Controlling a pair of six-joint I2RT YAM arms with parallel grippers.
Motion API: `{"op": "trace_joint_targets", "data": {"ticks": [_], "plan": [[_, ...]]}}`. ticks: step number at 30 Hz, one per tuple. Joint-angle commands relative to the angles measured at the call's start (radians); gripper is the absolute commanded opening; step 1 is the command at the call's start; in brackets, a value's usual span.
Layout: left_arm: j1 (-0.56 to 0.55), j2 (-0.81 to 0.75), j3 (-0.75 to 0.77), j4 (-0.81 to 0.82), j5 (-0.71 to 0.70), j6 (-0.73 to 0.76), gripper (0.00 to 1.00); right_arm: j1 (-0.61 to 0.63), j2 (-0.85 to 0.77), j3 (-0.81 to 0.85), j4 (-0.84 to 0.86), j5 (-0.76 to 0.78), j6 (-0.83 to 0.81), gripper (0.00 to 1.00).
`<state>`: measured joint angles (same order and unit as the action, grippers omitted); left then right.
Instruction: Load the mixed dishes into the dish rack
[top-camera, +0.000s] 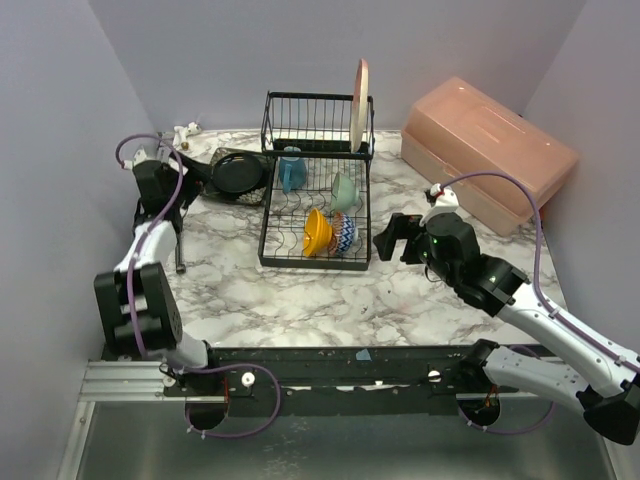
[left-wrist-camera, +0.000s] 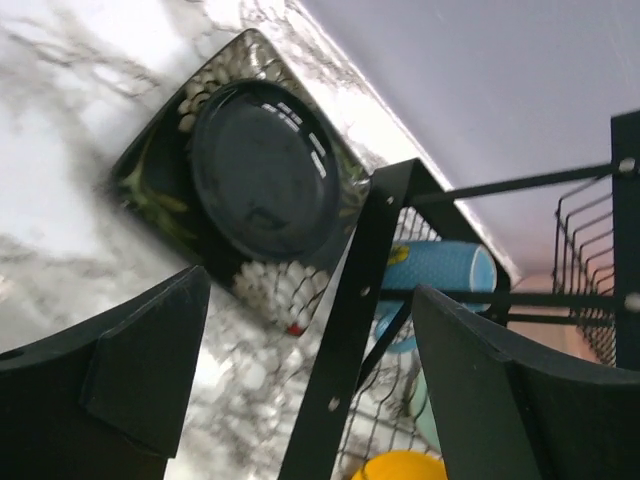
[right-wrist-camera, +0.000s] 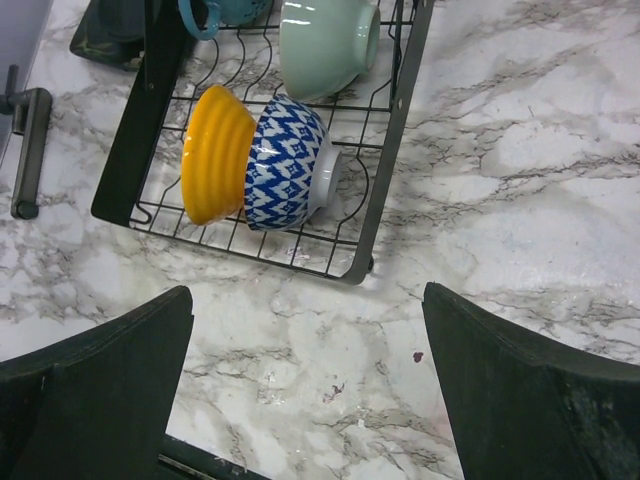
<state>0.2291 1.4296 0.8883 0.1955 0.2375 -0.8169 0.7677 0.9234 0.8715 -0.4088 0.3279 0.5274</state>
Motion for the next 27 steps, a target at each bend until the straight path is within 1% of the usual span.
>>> {"op": "trace_joint_targets", "data": {"ticks": [1,3,4,8,10,11,15,18,22,27], "plan": [[0.009,0.229,0.245,0.065,0.107,-0.082,0.81,0.007,-0.018,-0.017,-0.016,0.032,0.069,0.99],[0.006,0.321,0.355,-0.026,0.111,-0.086,0.75,0.007,-0.017,-0.015,-0.036,0.054,0.089,0.99],[0.006,0.351,0.38,-0.058,0.088,-0.089,0.74,0.007,-0.014,-0.014,-0.045,0.059,0.097,0.99],[-0.01,0.388,0.383,-0.056,-0.025,-0.116,0.74,0.006,0.0,0.004,-0.061,0.069,0.09,0.99],[-0.018,0.418,0.4,-0.077,-0.049,-0.142,0.74,0.007,0.016,0.018,-0.067,0.076,0.071,0.99],[-0.022,0.434,0.414,-0.097,-0.053,-0.156,0.74,0.006,0.026,0.025,-0.071,0.082,0.063,0.99],[-0.04,0.493,0.407,-0.087,-0.077,-0.23,0.73,0.007,0.058,0.043,-0.071,0.089,0.043,0.99],[-0.049,0.523,0.389,-0.076,-0.095,-0.292,0.72,0.007,0.064,0.041,-0.069,0.091,0.039,0.99],[-0.056,0.549,0.386,-0.085,-0.129,-0.337,0.7,0.006,0.057,0.027,-0.062,0.1,0.034,0.99],[-0.057,0.592,0.438,-0.153,-0.109,-0.419,0.66,0.007,0.057,0.022,-0.059,0.117,0.02,1.0]]}}
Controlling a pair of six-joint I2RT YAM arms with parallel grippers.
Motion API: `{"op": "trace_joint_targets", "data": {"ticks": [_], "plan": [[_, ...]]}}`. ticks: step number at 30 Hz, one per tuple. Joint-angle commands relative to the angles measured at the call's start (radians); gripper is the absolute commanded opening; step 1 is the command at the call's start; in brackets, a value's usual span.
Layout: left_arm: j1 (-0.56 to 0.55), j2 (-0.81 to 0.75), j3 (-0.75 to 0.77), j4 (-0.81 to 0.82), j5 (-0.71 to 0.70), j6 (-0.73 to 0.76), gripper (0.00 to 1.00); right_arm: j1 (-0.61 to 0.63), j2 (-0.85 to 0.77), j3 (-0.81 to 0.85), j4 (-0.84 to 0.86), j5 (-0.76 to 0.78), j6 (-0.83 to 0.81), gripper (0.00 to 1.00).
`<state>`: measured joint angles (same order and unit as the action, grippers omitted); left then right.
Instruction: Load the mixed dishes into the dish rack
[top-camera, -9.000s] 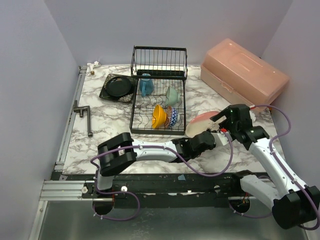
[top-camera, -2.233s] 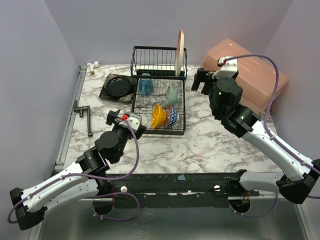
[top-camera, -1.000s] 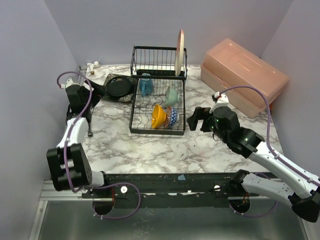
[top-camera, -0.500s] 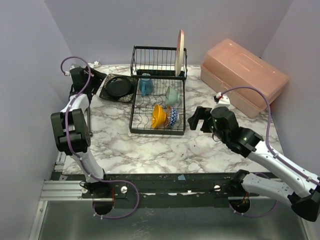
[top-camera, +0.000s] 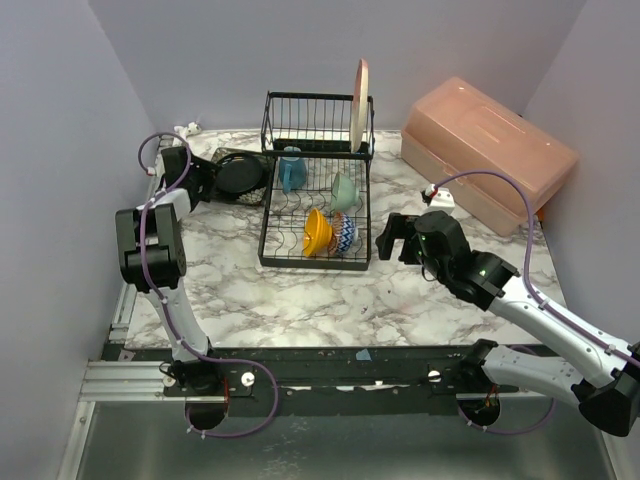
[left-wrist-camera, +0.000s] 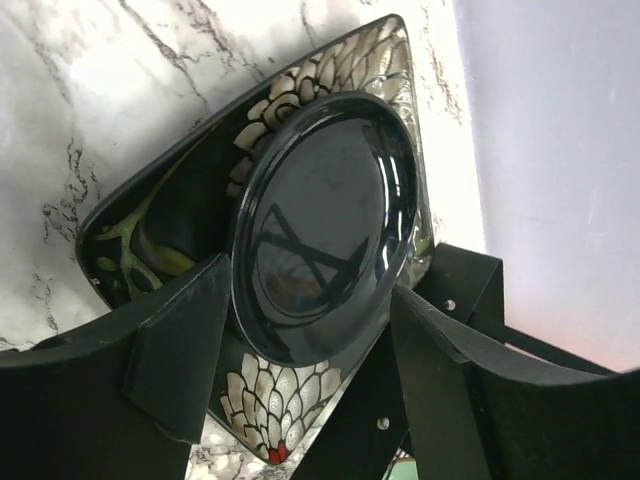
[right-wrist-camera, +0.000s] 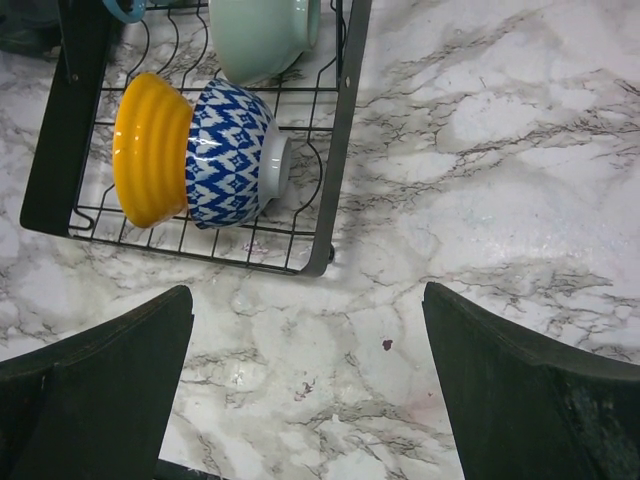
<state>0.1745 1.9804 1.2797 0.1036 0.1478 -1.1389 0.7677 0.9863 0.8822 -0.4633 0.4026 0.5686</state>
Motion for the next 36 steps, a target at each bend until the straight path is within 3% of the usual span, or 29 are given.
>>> {"op": "trace_joint_targets", "data": {"ticks": [1,10,16,22,32,34,36], "plan": [[-0.003,0.049,0.059,-0.08,-0.019,-0.111,0.65,0.007,-0.004,0.011,-0.002,0.046,-0.025,0.99],[-0.019,0.078,0.097,-0.139,-0.082,-0.161,0.63,0.006,0.008,0.005,0.011,0.054,-0.033,1.0],[-0.036,0.093,0.074,-0.044,-0.077,-0.209,0.5,0.007,0.015,0.008,0.012,0.056,-0.038,1.0],[-0.054,0.089,0.117,-0.173,-0.112,-0.25,0.52,0.006,0.009,0.019,0.01,0.066,-0.05,1.0],[-0.09,0.078,0.094,-0.166,-0.139,-0.317,0.5,0.006,0.01,0.021,0.014,0.078,-0.061,1.0],[-0.095,0.08,0.089,-0.159,-0.14,-0.342,0.46,0.006,0.005,0.028,0.01,0.083,-0.064,1.0],[-0.096,0.083,0.094,-0.156,-0.165,-0.338,0.35,0.007,-0.005,0.029,0.009,0.09,-0.068,1.0]]}}
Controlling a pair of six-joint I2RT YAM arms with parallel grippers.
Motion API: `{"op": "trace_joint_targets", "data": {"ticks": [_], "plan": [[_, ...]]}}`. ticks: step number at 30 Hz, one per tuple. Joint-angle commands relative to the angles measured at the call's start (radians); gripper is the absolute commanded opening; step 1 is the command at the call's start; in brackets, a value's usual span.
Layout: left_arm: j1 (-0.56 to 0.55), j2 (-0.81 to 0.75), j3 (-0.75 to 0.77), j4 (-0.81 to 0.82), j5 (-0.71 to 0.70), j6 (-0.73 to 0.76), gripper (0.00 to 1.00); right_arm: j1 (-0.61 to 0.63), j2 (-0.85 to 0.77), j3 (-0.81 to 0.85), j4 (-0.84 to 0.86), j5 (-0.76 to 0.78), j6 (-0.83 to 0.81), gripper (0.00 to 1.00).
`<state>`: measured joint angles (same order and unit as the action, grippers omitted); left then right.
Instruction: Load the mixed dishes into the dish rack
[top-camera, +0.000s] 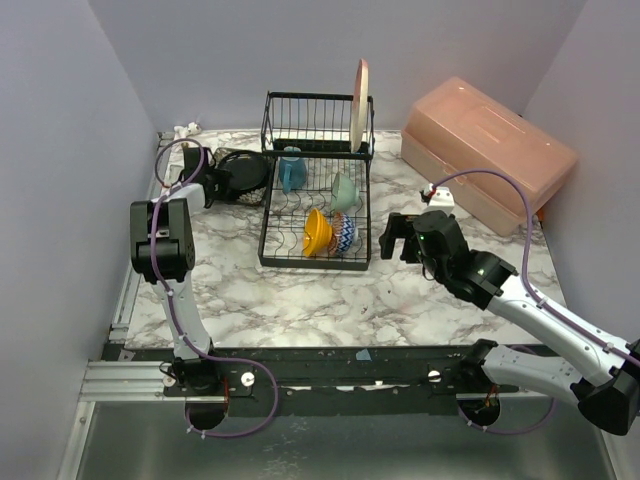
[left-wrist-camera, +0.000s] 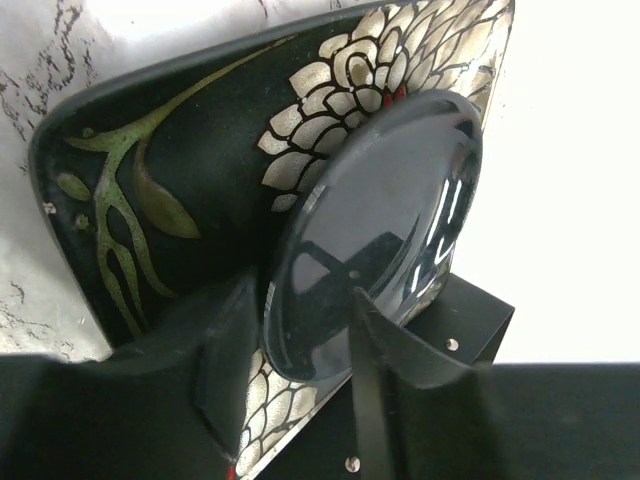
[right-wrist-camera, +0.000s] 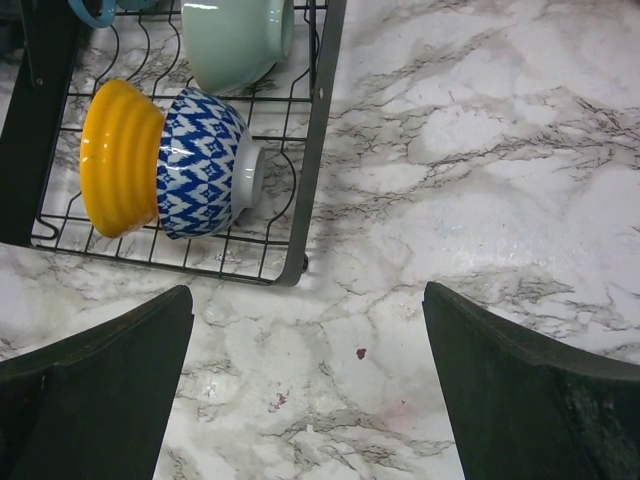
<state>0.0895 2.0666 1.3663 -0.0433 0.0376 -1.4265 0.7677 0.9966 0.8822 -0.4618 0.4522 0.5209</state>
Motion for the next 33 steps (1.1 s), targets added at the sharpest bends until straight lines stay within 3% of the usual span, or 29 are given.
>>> {"op": "trace_joint_targets", "data": {"ticks": [1,4,7,17,33], "plan": [[-0.011,-0.002,0.008,-0.004,-0.054,-0.048,0.26,0.007,-0.019,0.031,0.008,0.044,-0.025,1.0],[-0.011,-0.008,-0.011,0.022,-0.046,-0.054,0.08,0.006,-0.028,0.038,0.005,0.061,-0.034,1.0],[-0.01,-0.02,-0.034,0.018,-0.039,-0.08,0.0,0.006,-0.037,0.043,0.005,0.067,-0.039,1.0],[0.064,-0.197,-0.22,0.214,0.056,-0.065,0.0,0.006,-0.043,0.035,0.01,0.055,-0.031,1.0],[0.243,-0.782,-0.529,0.274,0.297,0.107,0.0,0.005,-0.029,0.053,0.0,0.023,-0.009,1.0]]}}
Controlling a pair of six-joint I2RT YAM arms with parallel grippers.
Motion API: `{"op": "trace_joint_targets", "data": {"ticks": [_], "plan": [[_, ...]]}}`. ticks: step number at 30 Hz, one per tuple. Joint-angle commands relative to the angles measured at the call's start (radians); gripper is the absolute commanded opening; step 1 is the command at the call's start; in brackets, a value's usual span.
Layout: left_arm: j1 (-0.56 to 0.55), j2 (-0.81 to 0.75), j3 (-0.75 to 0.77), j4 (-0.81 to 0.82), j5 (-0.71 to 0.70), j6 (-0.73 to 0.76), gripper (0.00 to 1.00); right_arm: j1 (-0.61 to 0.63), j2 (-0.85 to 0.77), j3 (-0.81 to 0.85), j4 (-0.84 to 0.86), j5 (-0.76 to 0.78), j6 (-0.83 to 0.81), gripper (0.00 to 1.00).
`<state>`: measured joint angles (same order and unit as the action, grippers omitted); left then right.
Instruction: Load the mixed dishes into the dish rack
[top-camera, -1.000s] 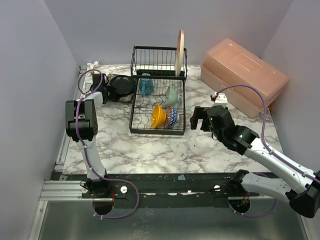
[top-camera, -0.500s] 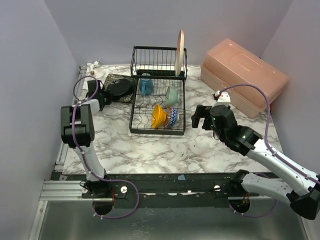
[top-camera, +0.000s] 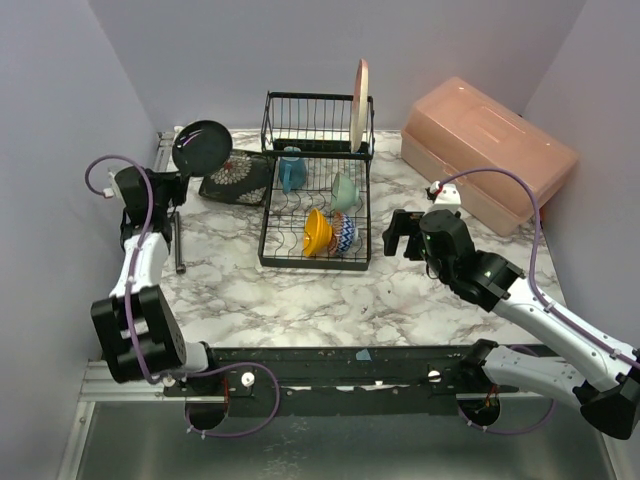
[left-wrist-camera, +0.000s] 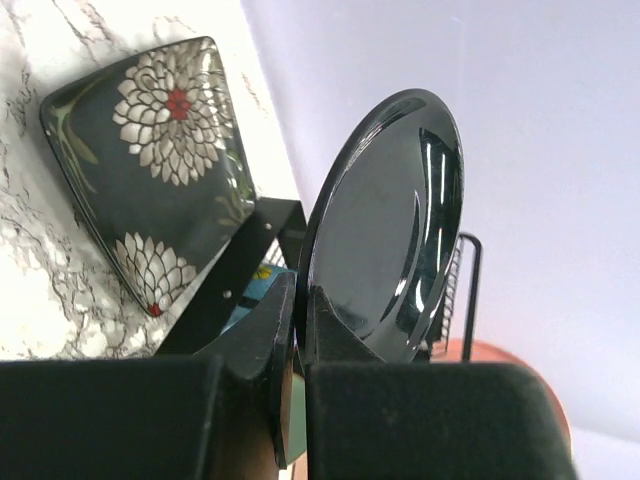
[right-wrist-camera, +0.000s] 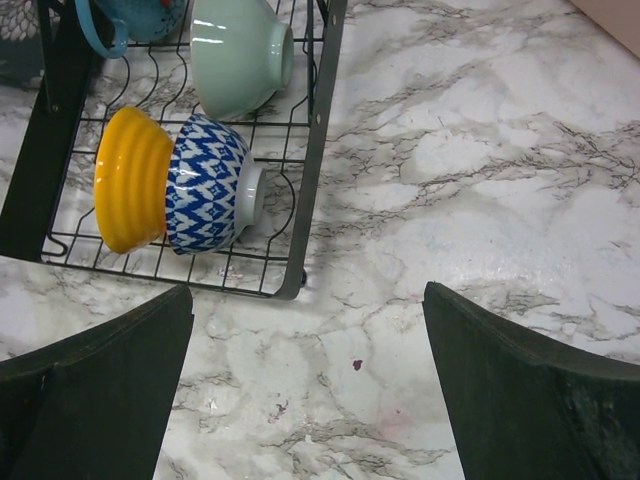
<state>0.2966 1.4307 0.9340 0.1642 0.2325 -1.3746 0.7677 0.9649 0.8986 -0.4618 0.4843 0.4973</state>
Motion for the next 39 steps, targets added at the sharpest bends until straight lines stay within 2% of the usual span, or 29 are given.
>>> {"op": "trace_joint_targets", "data": {"ticks": [1,5,12,16,23,26,32,39], "plan": [[0.043,-0.179,-0.117,0.1,0.133,0.055,0.0,0.006,0.005,0.04,0.0,-0.019,0.019,1.0],[0.05,-0.304,-0.153,0.181,0.253,0.087,0.0,0.005,0.023,0.057,0.012,-0.069,0.031,1.0],[0.027,-0.459,-0.175,0.275,0.439,0.139,0.0,0.005,0.06,0.099,0.079,-0.249,0.014,1.0],[-0.069,-0.502,-0.135,0.243,0.48,0.215,0.0,0.004,0.086,0.146,0.141,-0.409,-0.009,1.0],[-0.288,-0.53,-0.087,0.148,0.415,0.322,0.0,0.006,0.098,0.17,0.398,-0.816,0.079,1.0],[-0.359,-0.526,-0.104,0.155,0.412,0.319,0.0,0.006,0.103,0.153,0.485,-0.804,0.158,0.99],[-0.448,-0.543,-0.164,0.158,0.402,0.335,0.0,0.005,0.128,0.176,0.464,-0.671,0.222,0.94],[-0.5,-0.582,-0.181,0.07,0.352,0.422,0.0,0.006,0.192,0.181,0.486,-0.74,0.266,0.68]]}}
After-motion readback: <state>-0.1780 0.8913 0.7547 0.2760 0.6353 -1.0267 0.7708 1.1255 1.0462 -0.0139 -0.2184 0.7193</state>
